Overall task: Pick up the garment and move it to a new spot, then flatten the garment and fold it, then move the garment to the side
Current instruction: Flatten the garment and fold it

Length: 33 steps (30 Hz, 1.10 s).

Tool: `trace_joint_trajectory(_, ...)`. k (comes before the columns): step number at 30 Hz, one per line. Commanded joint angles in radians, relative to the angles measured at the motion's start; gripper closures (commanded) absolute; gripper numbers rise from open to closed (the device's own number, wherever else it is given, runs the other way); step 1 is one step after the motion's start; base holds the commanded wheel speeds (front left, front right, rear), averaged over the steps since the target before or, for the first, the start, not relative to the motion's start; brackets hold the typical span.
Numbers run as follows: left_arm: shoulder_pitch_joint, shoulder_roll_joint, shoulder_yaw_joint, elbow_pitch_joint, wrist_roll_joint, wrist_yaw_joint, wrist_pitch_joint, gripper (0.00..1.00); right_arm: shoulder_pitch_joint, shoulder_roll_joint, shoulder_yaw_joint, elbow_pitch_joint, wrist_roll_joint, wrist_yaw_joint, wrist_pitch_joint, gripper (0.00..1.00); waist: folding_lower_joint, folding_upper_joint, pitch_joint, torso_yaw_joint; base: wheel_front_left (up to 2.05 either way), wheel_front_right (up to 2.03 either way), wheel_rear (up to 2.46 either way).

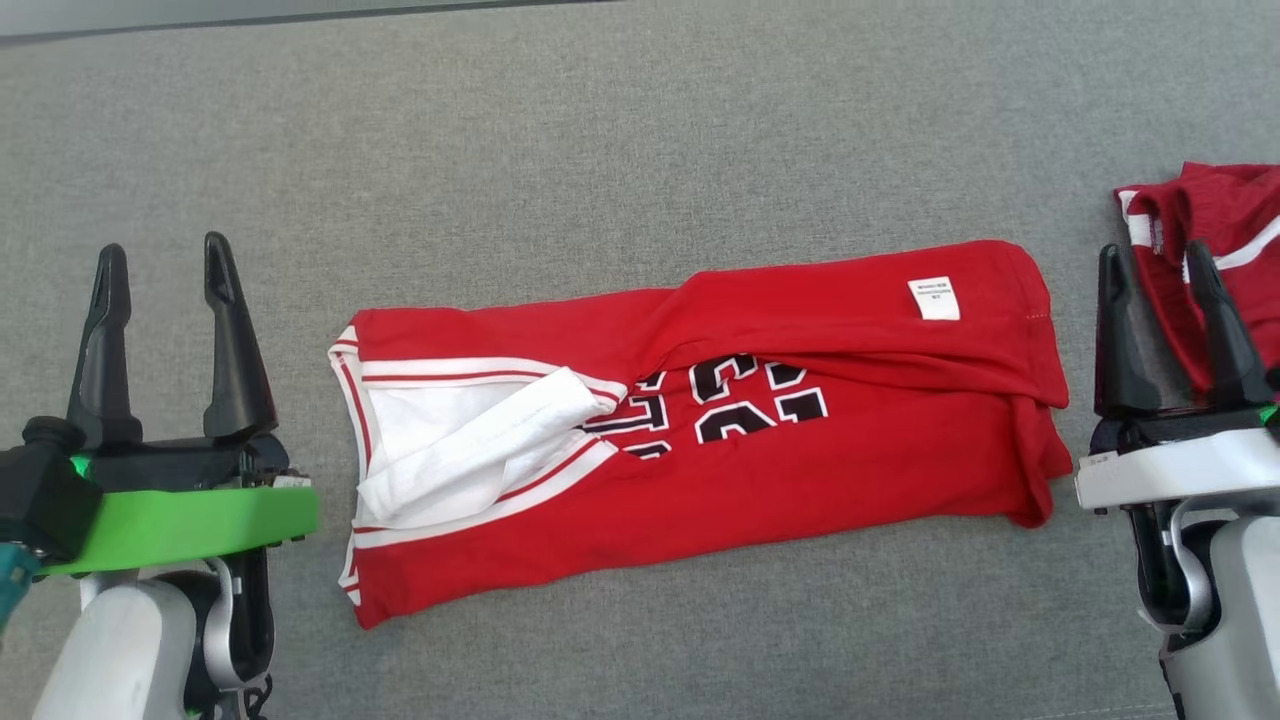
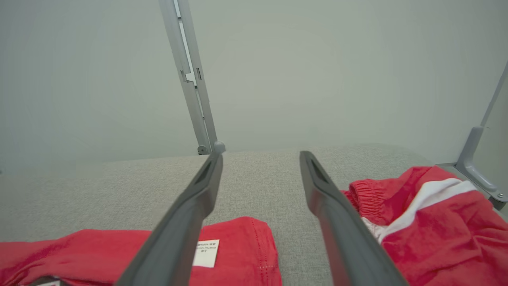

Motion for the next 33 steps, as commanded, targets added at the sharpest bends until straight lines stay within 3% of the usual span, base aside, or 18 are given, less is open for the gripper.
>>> trace_joint_trajectory(1,0.000,0.003,0.007,0.021,0.058,-0.005,-0.004,0.00,0.013,0.005,0.000,0.012,-0.027,0.000,-0.004,0.00,0.0001,0.0000,-0.032,0.000,0.00,0.00,0.00)
trace_joint_trajectory(5,0.017,-0.001,0.028,0.062,0.111,-0.024,-0.004,0.00,0.026,0.016,0.007,0.027,-0.062,0.000,-0.004,0.00,0.0001,0.0000,-0.051,0.004,0.00,0.00,0.00)
trace_joint_trajectory(13,0.048,-0.032,0.040,0.156,0.163,-0.112,-0.004,0.00,0.064,0.034,-0.004,0.062,-0.080,0.000,-0.004,0.00,0.0001,0.0000,-0.084,0.032,0.00,0.00,0.00)
trace_joint_trajectory(21,0.026,-0.072,0.071,0.174,0.200,-0.148,-0.004,0.00,0.074,0.016,-0.034,0.106,-0.057,0.000,-0.004,0.00,0.0001,0.0000,-0.088,0.068,0.00,0.00,0.00)
trace_joint_trajectory(27,0.011,-0.104,0.088,0.183,0.222,-0.175,-0.004,0.00,0.058,0.003,-0.069,0.230,-0.025,0.000,0.018,0.00,0.0001,0.0000,-0.075,0.094,0.00,0.00,0.00)
trace_joint_trajectory(33,-0.005,-0.132,0.107,0.191,0.238,-0.195,-0.004,0.00,0.016,0.020,-0.022,0.374,0.029,0.000,0.019,0.00,0.0001,0.0000,-0.045,0.109,0.00,0.00,0.00)
